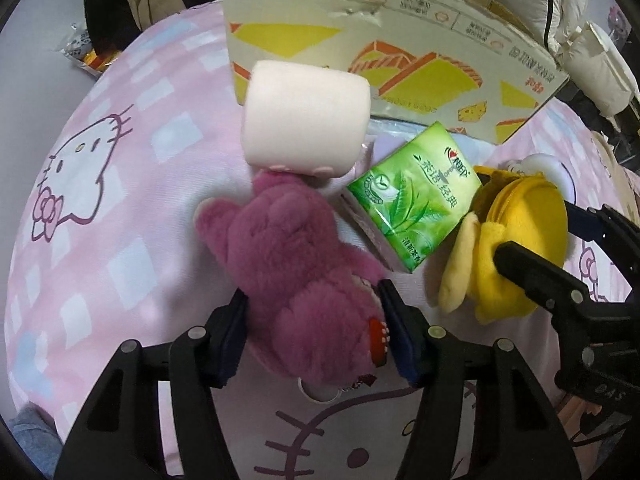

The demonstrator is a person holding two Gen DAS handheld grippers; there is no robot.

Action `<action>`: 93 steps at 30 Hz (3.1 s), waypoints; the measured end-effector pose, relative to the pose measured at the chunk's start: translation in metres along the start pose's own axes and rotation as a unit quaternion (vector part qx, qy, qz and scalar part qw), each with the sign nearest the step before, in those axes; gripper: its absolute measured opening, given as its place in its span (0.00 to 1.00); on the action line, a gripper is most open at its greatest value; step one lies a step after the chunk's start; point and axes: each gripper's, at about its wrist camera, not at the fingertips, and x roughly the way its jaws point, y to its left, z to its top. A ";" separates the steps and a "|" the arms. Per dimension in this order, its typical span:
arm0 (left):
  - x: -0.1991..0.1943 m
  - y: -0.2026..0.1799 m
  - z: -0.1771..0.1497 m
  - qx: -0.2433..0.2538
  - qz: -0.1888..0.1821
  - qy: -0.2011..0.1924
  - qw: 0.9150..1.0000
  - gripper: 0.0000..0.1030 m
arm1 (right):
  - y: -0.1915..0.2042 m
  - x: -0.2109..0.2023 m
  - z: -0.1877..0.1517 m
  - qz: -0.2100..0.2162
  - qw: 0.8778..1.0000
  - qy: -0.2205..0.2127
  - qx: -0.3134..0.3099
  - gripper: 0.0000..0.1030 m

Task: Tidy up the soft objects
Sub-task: 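Lower left tool onto pink bear while right tool lowers onto yellow dog, then lift pink bear with left tool while right tool lifts yellow dog toward box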

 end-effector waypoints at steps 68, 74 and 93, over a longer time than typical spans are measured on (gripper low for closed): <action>-0.178 -0.034 0.085 0.076 0.048 -0.401 0.912 0.58 | -0.046 -0.135 0.104 -0.071 0.938 -0.339 0.023 0.70; -0.150 -0.029 0.095 0.064 0.035 -0.385 0.920 0.58 | -0.057 -0.105 0.102 -0.076 0.946 -0.315 0.028 0.70; -0.084 -0.036 0.113 0.091 0.042 -0.322 0.941 0.59 | -0.076 -0.049 0.105 -0.061 0.962 -0.265 0.033 0.71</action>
